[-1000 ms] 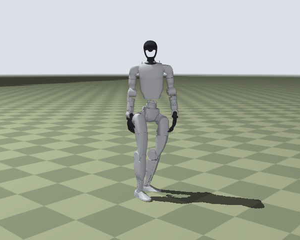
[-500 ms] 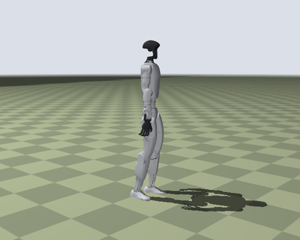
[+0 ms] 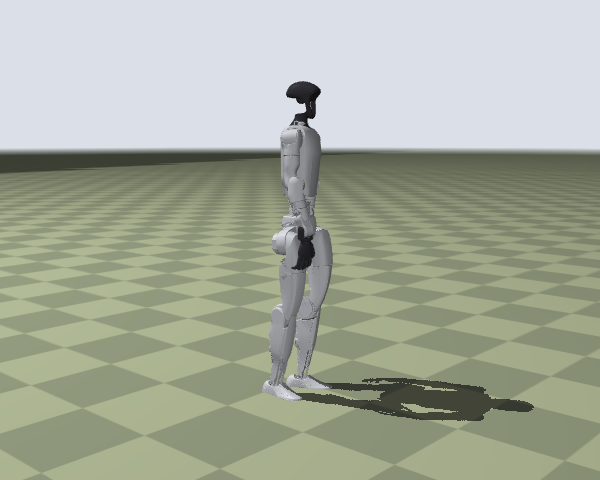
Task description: In place motions
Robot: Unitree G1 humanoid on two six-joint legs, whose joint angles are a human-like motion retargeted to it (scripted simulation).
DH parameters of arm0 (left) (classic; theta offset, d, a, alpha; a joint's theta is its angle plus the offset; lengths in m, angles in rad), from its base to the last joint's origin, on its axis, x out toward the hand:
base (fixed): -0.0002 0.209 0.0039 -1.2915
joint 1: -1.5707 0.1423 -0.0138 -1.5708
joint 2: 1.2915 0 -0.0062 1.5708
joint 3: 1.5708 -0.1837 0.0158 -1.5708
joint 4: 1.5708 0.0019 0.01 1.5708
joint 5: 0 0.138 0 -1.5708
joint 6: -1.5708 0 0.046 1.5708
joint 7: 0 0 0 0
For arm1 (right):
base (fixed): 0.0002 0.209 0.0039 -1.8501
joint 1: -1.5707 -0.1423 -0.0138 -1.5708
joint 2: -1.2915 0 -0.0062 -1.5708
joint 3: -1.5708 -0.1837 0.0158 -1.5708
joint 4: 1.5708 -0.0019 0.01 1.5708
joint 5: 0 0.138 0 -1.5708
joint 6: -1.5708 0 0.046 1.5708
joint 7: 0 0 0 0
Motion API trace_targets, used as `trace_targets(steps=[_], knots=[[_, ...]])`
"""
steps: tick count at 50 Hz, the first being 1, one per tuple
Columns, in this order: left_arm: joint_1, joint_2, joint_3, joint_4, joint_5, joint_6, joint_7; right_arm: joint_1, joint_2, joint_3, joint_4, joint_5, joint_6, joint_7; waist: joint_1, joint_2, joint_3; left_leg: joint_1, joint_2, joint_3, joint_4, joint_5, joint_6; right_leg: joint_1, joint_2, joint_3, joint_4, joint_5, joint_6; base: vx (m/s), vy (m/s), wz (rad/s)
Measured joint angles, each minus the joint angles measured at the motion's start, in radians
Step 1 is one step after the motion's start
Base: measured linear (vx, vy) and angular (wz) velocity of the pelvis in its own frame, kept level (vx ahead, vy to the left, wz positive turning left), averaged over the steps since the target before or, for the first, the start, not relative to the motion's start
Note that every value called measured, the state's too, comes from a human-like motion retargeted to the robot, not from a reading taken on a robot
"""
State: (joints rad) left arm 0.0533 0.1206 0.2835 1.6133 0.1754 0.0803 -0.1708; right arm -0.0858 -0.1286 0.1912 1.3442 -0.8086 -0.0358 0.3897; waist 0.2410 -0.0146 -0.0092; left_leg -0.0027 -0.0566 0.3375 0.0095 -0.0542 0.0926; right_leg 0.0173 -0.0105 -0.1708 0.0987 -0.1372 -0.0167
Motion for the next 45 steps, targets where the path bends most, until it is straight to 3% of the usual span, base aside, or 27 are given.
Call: trace_targets(steps=[2, 3, 4, 7, 16, 21, 26, 33, 45], knots=[[-0.007, 0.008, -0.036, -0.006, 0.024, 0.002, 0.015, 0.003, -0.004, -0.01, 0.016, 0.0, 0.014, -0.009, -0.111, 0.004, -0.006, 0.001, 0.01, -0.046, 0.011, -0.015, -0.013, -0.012, -0.007, -0.034, 0.005, 0.003, 0.006, -0.07, -0.08, 1.07], [-0.01, 0.011, -0.051, -0.009, 0.033, 0.001, 0.013, 0.002, -0.005, -0.019, 0.026, 0.001, 0.024, -0.013, -0.27, 0.003, -0.017, 0.005, 0.02, -0.165, 0.023, -0.034, -0.046, -0.01, -0.037, -0.146, 0.006, -0.007, 0.019, -0.1, -0.09, 2.34], [-0.01, 0.012, -0.054, -0.012, 0.037, -0.002, 0.007, 0.002, -0.005, -0.017, 0.035, 0.004, 0.034, -0.017, -0.321, 0.009, -0.021, 0.009, 0.03, -0.162, 0.024, -0.043, -0.051, -0.022, -0.035, -0.144, 0.01, -0.003, 0.022, -0.12, -0.1, 0.68], [-0.008, 0.014, -0.051, -0.015, 0.026, -0.006, -0.014, 0.0, -0.008, -0.015, 0.053, 0.017, 0.058, -0.028, -0.348, 0.034, -0.02, 0.029, 0.063, -0.01, 0.019, -0.07, -0.043, -0.08, 0.007, -0.005, 0.028, 0.029, 0.023, -0.14, -0.09, -2.26], [-0.017, 0.048, -0.027, -0.006, 0.007, 0.0, -0.021, -0.048, -0.018, -0.027, 0.049, 0.046, 0.066, -0.043, -0.576, 0.077, -0.005, 0.119, 0.136, 0.416, 0.009, -0.171, -0.11, -0.245, 0.116, 0.278, 0.061, 0.134, 0.077, -0.26, -0.05, -2.48], [-0.02, 0.078, -0.016, 0.002, 0.011, 0.007, -0.031, -0.08, -0.016, -0.034, 0.017, 0.057, 0.057, -0.072, -0.688, 0.093, 0.019, 0.148, 0.135, 0.629, 0.014, -0.217, -0.153, -0.299, 0.179, 0.376, 0.024, 0.212, 0.178, -0.37, 0.04, -3.12], [-0.038, 0.119, -0.007, -0.004, 0.029, 0.017, -0.034, -0.089, -0.012, -0.069, 0.01, 0.098, 0.043, -0.111, -0.844, 0.123, 0.058, 0.146, 0.153, 0.776, 0.031, -0.246, -0.192, -0.345, 0.231, 0.384, -0.005, 0.22, 0.274, -0.36, 0.1, -2.23], [-0.114, 0.186, -0.039, -0.053, 0.061, 0.03, -0.028, -0.014, -0.032, -0.202, 0.084, 0.258, 0.048, -0.146, -1.04, 0.164, 0.086, 0.121, 0.23, 0.864, 0.083, -0.239, -0.252, -0.412, 0.313, 0.355, 0.005, 0.185, 0.278, -0.15, -0.06, -0.93], [-0.244, 0.133, -0.114, -0.145, 0.031, -0.025, -0.058, 0.158, -0.048, -0.346, 0.248, 0.501, 0.077, -0.158, -1.121, 0.204, 0.083, 0.086, 0.253, 0.897, 0.106, -0.228, -0.275, -0.46, 0.335, 0.346, 0.007, 0.155, 0.278, -0.01, -0.01, -0.24]])
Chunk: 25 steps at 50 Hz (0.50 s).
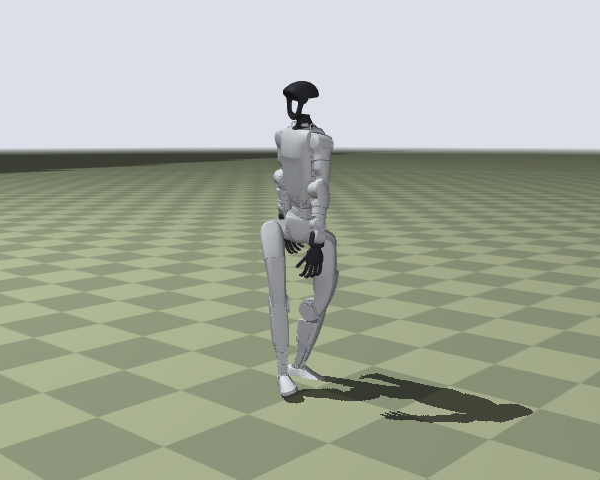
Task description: In place motions
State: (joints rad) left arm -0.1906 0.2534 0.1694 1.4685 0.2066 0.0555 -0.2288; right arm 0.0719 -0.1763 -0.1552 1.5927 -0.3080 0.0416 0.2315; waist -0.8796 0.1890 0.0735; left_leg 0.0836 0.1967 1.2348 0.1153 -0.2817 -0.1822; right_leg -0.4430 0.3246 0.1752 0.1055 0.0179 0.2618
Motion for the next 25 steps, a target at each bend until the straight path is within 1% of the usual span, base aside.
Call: trace_targets(steps=[5, 8, 12, 15, 18, 25], knots=[[0.011, -0.034, -0.029, 0.001, 0.045, -0.009, -0.009, 0.007, 0.012, 0.017, 0.008, 0.001, 0.003, 0.009, 0.013, 0.011, 0.002, -0.016, -0.025, -0.024, -0.016, -0.019, 0.025, 0.004, -0.037, 0.02, -0.005, 0.013, 0.0, -0.05, 0.19, 0.28], [0.027, -0.061, -0.015, 0.011, 0.055, -0.012, -0.006, -0.011, 0.011, 0.041, -0.005, -0.032, 0.007, 0.02, 0.055, 0.024, -0.011, -0.042, -0.056, -0.04, -0.03, -0.032, 0.052, -0.008, -0.069, 0.05, -0.007, 0.037, -0.004, -0.03, 0.22, 0.48], [0.056, -0.085, 0.021, 0.039, 0.053, -0.008, -0.013, -0.039, 0.006, 0.061, -0.034, -0.089, 0.011, 0.035, 0.106, 0.038, -0.026, -0.065, -0.046, -0.1, -0.03, -0.024, 0.073, 0.003, -0.083, 0.045, -0.006, 0.051, -0.068, 0.08, -0.04, 1.21], [0.081, -0.086, 0.05, 0.064, 0.052, -0.003, -0.018, -0.06, -0.001, 0.068, -0.061, -0.119, 0.011, 0.043, 0.145, 0.044, -0.041, -0.084, -0.031, -0.163, -0.016, -0.021, 0.09, 0.018, -0.101, 0.025, -0.005, 0.042, -0.113, 0.14, -0.1, 1.66], [0.108, -0.068, 0.07, 0.081, 0.054, 0.004, -0.019, -0.078, -0.014, 0.065, -0.084, -0.125, 0.01, 0.047, 0.209, 0.033, -0.061, -0.099, -0.025, -0.234, 0.004, -0.018, 0.11, 0.048, -0.121, 0.011, -0.007, 0.026, -0.15, 0.17, -0.12, 1.71], [0.143, 0.001, 0.09, 0.086, 0.044, 0.024, 0.008, -0.104, -0.053, 0.024, -0.126, -0.095, 0.004, 0.054, 0.379, -0.015, -0.091, -0.129, -0.031, -0.436, 0.042, 0.005, 0.155, 0.153, -0.202, -0.108, -0.025, -0.021, -0.194, 0.17, -0.1, 1.89]])
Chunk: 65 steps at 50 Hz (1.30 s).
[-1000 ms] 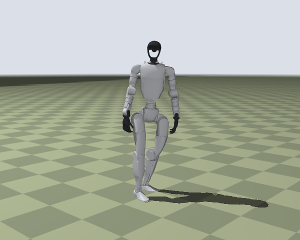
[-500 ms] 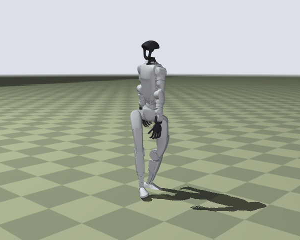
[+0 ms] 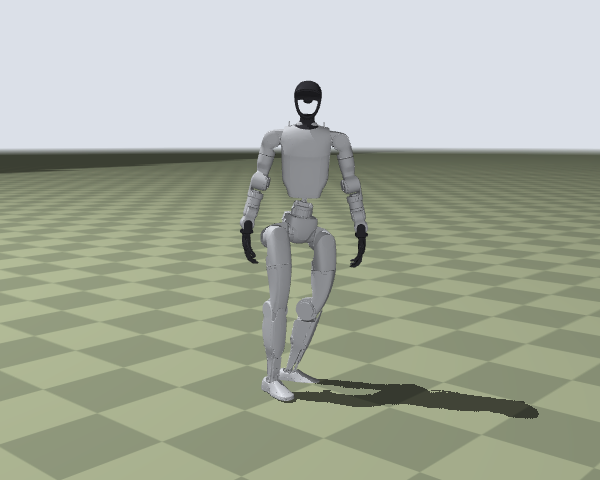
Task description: In place motions
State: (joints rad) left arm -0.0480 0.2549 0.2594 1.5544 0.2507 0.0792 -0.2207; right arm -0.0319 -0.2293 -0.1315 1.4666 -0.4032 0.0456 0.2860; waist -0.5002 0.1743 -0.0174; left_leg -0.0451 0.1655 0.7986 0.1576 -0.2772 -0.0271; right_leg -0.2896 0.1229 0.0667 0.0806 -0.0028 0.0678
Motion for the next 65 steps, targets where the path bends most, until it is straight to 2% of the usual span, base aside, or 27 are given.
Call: trace_targets(steps=[8, 18, 26, 33, 42, 46, 50, 55, 58, 65], knots=[[-0.005, 0.031, 0.002, -0.01, -0.045, 0.001, 0.011, 0.018, -0.043, -0.031, -0.032, 0.008, -0.009, -0.011, 0.18, -0.064, -0.006, -0.041, -0.047, -0.269, 0.049, 0.04, 0.045, 0.167, -0.09, -0.221, -0.055, -0.041, -0.014, 0.21, -0.03, 2.0], [-0.01, 0.006, 0.019, 0.056, -0.067, 0.002, 0.026, 0.036, -0.015, -0.005, -0.039, -0.011, -0.006, 0.018, 0.43, -0.192, 0.025, -0.016, -0.193, -0.56, 0.016, 0.123, 0.069, 0.335, -0.184, -0.435, -0.06, -0.105, -0.047, 0.16, 0.02, 1.64], [0.1, -0.04, 0.1, 0.082, -0.094, -0.006, 0.012, 0.001, 0.046, 0.085, -0.116, -0.131, -0.036, 0.061, 0.52, -0.213, 0.004, 0.006, -0.25, -0.694, -0.057, 0.186, 0.072, 0.4, -0.191, -0.538, -0.074, -0.139, -0.055, 0.14, 0.05, 0.91], [0.127, -0.079, 0.139, 0.107, -0.117, -0.005, 0.013, -0.033, 0.093, 0.181, -0.167, -0.222, -0.071, 0.077, 0.56, -0.219, -0.001, 0.019, -0.261, -0.719, -0.084, 0.205, 0.072, 0.416, -0.192, -0.569, -0.078, -0.146, -0.058, 0.02, 0.01, 0.15], [0.112, -0.125, 0.098, 0.059, -0.114, -0.017, 0.012, -0.002, 0.116, 0.253, -0.147, -0.292, -0.085, 0.071, 0.544, -0.209, -0.022, 0.031, -0.25, -0.697, -0.103, 0.209, 0.074, 0.412, -0.18, -0.561, -0.08, -0.146, -0.063, 0.01, 0.0, -0.04], [0.092, -0.134, 0.063, 0.036, -0.107, -0.022, 0.007, 0.019, 0.107, 0.249, -0.082, -0.294, -0.069, 0.06, 0.536, -0.204, -0.034, 0.028, -0.244, -0.67, -0.103, 0.207, 0.077, 0.404, -0.175, -0.542, -0.08, -0.143, -0.064, 0.03, -0.01, -0.4], [0.073, -0.134, 0.027, 0.015, -0.085, -0.024, 0.009, 0.03, 0.086, 0.232, 0.013, -0.279, -0.035, 0.043, 0.63, -0.199, -0.032, 0.002, -0.227, -0.53, -0.09, 0.217, 0.095, 0.384, -0.162, -0.413, -0.077, -0.127, -0.075, 0.03, -0.01, -1.63], [0.057, -0.123, -0.022, 0.003, -0.044, -0.022, 0.001, 0.046, 0.054, 0.19, 0.12, -0.227, 0.017, 0.021, 0.635, -0.186, -0.041, -0.002, -0.217, -0.478, -0.094, 0.214, 0.104, 0.368, -0.15, -0.368, -0.074, -0.119, -0.078, 0.01, 0.01, -0.38], [0.051, -0.118, -0.036, 0.0, -0.04, -0.026, 0.002, 0.055, 0.037, 0.157, 0.161, -0.184, 0.035, 0.004, 0.482, -0.174, -0.055, 0.028, -0.211, -0.615, -0.106, 0.192, 0.068, 0.374, -0.158, -0.499, -0.077, -0.132, -0.067, -0.02, 0.01, 1.63], [0.061, -0.122, 0.004, 0.014, -0.076, -0.028, -0.002, 0.09, 0.027, 0.137, 0.17, -0.131, 0.04, -0.013, 0.456, -0.152, -0.057, 0.036, -0.195, -0.576, -0.111, 0.184, 0.067, 0.356, -0.143, -0.461, -0.071, -0.125, -0.073, -0.01, 0.01, -0.19]])
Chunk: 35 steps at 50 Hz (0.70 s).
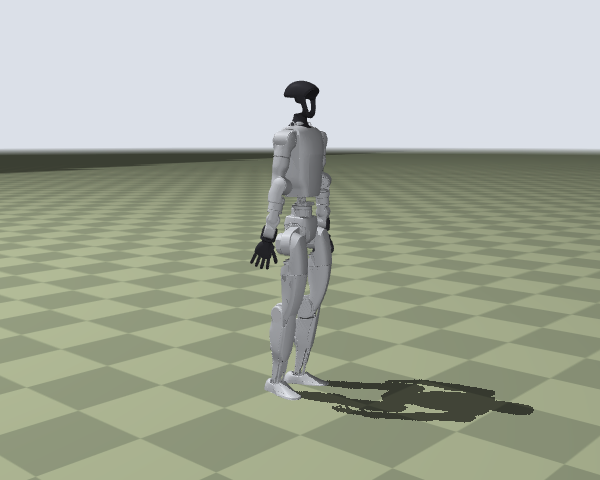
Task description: In place motions
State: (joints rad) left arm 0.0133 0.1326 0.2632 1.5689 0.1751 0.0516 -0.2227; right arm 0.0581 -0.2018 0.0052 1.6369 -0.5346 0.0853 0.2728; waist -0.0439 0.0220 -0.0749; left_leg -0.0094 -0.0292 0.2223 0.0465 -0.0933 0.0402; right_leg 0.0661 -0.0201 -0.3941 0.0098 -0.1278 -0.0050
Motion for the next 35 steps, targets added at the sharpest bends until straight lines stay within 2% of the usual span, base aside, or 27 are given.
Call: trace_targets(steps=[22, 35], knots=[[0.032, -0.012, 0.004, 0.024, 0.011, 0.006, -0.008, -0.036, 0.06, 0.093, -0.122, -0.115, -0.043, 0.042, -0.025, 0.0, 0.009, 0.022, 0.019, 0.038, 0.015, -0.022, -0.014, -0.018, 0.018, 0.036, 0.006, 0.012, -0.014, 0.0, 0.0, -0.09], [0.035, -0.015, -0.005, 0.02, 0.029, 0.008, -0.006, -0.035, 0.054, 0.076, -0.106, -0.064, -0.041, 0.052, -0.011, 0.004, 0.004, 0.026, 0.026, 0.059, 0.016, -0.017, -0.017, -0.012, 0.024, 0.055, 0.007, 0.012, -0.021, 0.0, 0.0, -0.08]])
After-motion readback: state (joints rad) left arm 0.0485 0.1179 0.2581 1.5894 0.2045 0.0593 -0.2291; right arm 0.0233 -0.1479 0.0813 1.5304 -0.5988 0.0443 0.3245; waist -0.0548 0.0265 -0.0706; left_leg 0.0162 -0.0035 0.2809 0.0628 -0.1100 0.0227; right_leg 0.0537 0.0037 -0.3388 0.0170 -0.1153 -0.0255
